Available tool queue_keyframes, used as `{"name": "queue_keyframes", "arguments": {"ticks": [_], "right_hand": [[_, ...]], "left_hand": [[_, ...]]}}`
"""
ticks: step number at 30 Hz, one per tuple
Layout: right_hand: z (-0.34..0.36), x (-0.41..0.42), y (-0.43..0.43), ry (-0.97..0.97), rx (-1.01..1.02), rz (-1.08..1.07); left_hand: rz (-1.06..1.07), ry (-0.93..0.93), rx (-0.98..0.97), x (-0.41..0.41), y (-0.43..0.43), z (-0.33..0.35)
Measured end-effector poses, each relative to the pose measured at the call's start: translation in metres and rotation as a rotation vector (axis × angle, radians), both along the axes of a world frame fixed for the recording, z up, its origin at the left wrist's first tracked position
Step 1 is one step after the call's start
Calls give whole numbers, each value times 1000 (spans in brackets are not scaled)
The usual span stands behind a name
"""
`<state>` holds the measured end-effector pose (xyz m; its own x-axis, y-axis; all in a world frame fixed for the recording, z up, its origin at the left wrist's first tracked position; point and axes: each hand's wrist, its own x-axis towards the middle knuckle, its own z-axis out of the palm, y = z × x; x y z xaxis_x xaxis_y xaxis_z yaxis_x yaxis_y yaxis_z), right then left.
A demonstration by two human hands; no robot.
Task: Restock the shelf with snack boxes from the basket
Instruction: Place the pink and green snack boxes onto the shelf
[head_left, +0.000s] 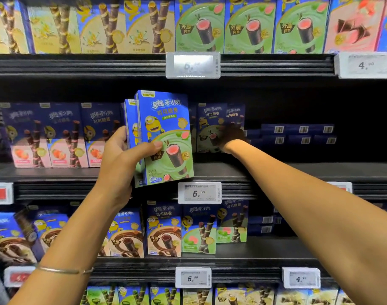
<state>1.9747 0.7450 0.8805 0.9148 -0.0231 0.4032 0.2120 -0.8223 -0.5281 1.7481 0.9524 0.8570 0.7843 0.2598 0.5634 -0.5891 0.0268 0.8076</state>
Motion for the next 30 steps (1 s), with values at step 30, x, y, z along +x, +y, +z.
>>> {"name": "queue_keyframes", "arguments": {"ticks": [30], "right_hand": [[22, -139, -51, 311, 517, 786]], "left_hand": [[36, 27, -31, 33, -65, 11]]}}
